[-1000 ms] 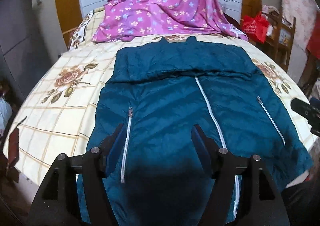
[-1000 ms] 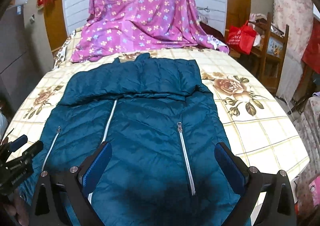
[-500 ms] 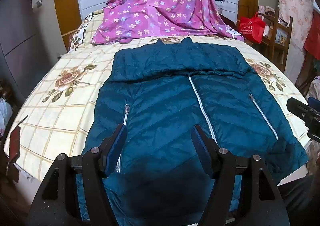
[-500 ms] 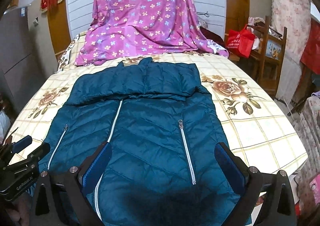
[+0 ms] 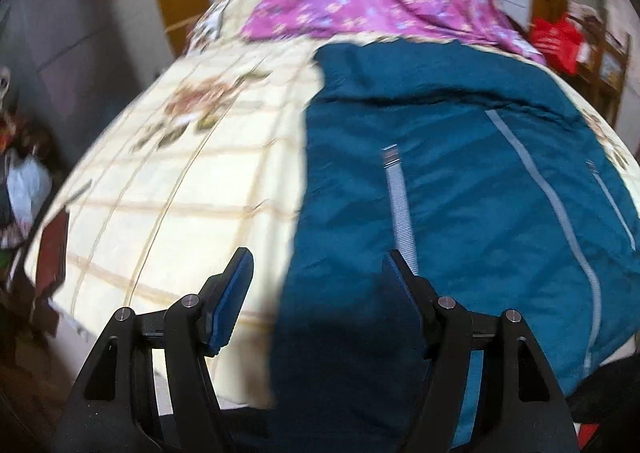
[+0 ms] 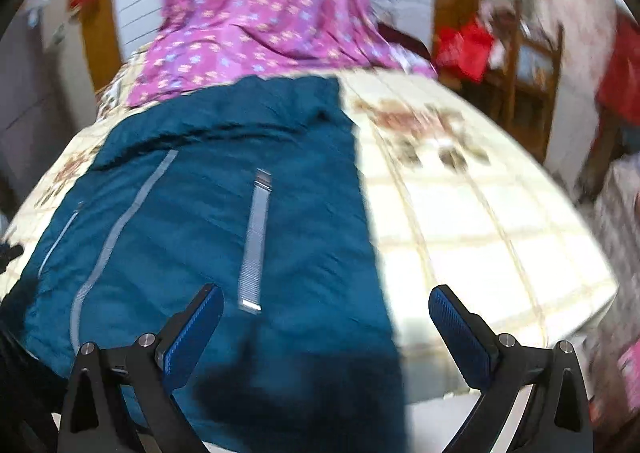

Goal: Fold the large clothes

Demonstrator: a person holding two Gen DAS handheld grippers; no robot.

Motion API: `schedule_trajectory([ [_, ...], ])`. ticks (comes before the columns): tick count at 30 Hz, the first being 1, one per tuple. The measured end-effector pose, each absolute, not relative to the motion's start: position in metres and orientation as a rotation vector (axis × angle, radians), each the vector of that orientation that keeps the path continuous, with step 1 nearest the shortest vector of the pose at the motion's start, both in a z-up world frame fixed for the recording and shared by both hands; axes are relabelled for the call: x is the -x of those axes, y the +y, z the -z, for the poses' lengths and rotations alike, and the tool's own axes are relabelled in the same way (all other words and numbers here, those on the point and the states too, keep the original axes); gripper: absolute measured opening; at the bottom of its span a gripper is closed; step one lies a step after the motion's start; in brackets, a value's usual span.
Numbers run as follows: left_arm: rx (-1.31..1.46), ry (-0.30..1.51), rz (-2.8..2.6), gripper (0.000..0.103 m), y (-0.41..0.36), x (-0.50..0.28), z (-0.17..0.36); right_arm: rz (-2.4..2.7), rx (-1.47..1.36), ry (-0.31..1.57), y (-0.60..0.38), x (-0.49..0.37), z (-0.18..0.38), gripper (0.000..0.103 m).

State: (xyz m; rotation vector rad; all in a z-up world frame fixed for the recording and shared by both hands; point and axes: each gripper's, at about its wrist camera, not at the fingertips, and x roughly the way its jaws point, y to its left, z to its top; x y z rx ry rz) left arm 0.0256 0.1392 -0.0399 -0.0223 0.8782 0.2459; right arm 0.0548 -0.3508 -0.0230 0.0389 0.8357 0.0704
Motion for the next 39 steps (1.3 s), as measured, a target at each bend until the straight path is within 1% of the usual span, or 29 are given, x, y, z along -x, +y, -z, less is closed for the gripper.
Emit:
schedule_trajectory([
  [3,0.073,0.914,-0.249,0.067,0.156,-0.024,0.055,-0.098,-0.155,0.882,-0.381,-0.058,0.046,0.102],
  [7,0.122,0.951,-0.229,0.067,0.164,-0.018,0.074,-0.19,-0.305,0.909,-0.395,-0.055,0.065,0.102],
  [10,0.175,0.955,-0.21,0.067,0.171,-0.014,0.077,-0.224,-0.303,0.889,-0.394,-0.051,0.064,0.103],
  [13,0.228,0.959,-0.19,0.072,0.18,-0.011,0.082,-0.298,-0.349,0.88,-0.393,-0.048,0.065,0.103],
  [17,0.209,0.96,-0.172,0.076,0.179,-0.008,0.081,-0.413,-0.445,0.885,-0.39,-0.045,0.067,0.103],
  [21,0.23,0.958,-0.107,0.076,0.179,0.003,0.079,-0.477,-0.515,0.889,-0.39,-0.042,0.068,0.103],
  [26,0.251,0.967,0.038,0.077,0.168,0.013,0.077,-0.475,-0.488,0.882,-0.383,-0.043,0.067,0.103],
  [33,0.368,0.978,0.235,0.077,0.157,0.018,0.075,-0.441,-0.358,0.862,-0.367,-0.042,0.067,0.103],
  [39,0.411,0.964,0.236,0.077,0.161,0.007,0.071,-0.432,-0.375,0.841,-0.37,-0.043,0.069,0.103],
])
